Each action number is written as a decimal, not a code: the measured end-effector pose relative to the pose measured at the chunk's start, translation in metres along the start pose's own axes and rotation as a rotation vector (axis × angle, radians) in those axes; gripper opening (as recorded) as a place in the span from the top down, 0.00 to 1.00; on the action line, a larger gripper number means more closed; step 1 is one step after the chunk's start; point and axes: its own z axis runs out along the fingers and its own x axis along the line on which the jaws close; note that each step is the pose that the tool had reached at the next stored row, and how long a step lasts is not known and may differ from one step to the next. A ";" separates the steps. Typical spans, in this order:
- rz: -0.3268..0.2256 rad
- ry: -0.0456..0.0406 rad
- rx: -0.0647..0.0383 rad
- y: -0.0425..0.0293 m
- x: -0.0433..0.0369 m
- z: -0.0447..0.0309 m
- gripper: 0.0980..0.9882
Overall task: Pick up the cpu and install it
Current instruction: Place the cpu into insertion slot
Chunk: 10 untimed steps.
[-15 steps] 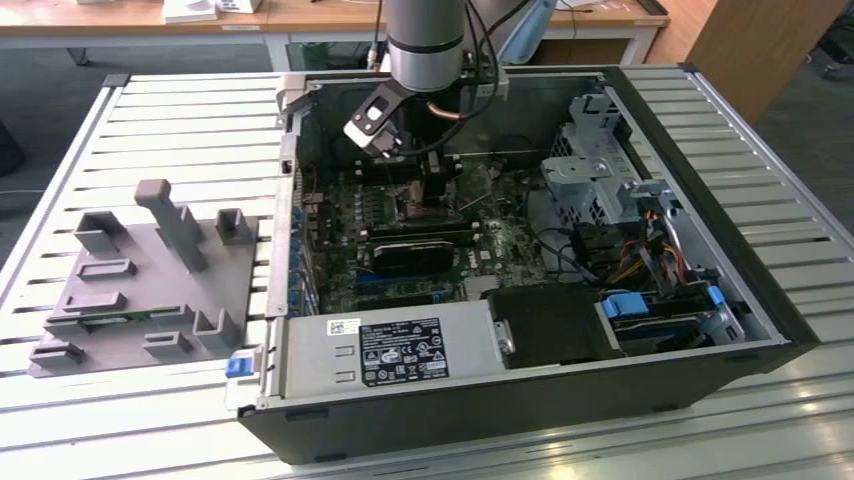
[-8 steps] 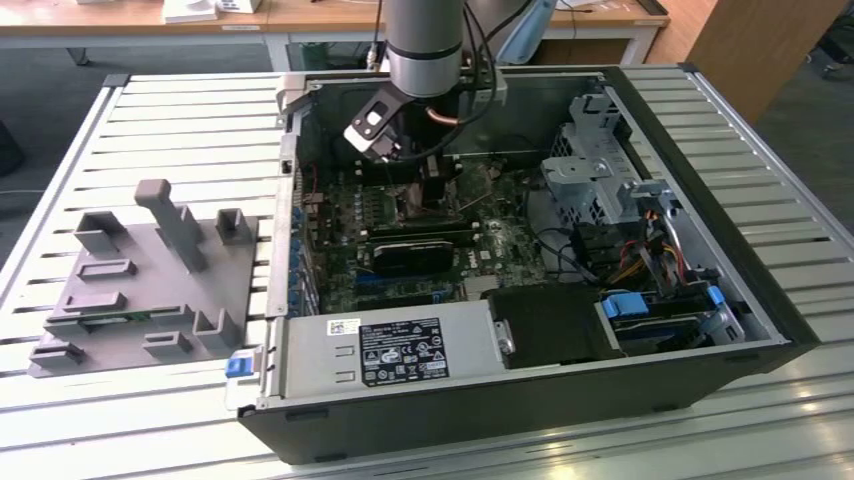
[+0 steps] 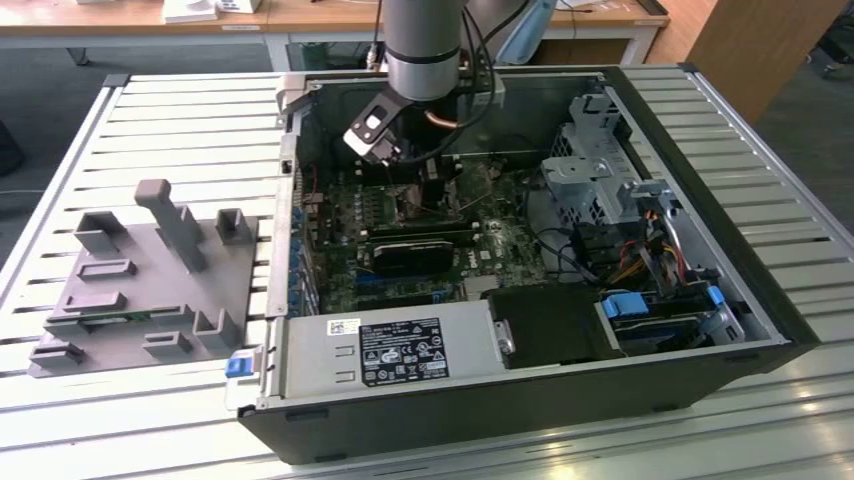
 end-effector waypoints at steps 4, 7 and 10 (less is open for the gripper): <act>0.000 0.0000 0.000 -0.0006 0.0000 0.0020 0.51; 0.000 0.0000 0.000 -0.0007 0.0001 0.0037 0.51; 0.000 0.0000 0.000 -0.0008 0.0001 0.0054 0.51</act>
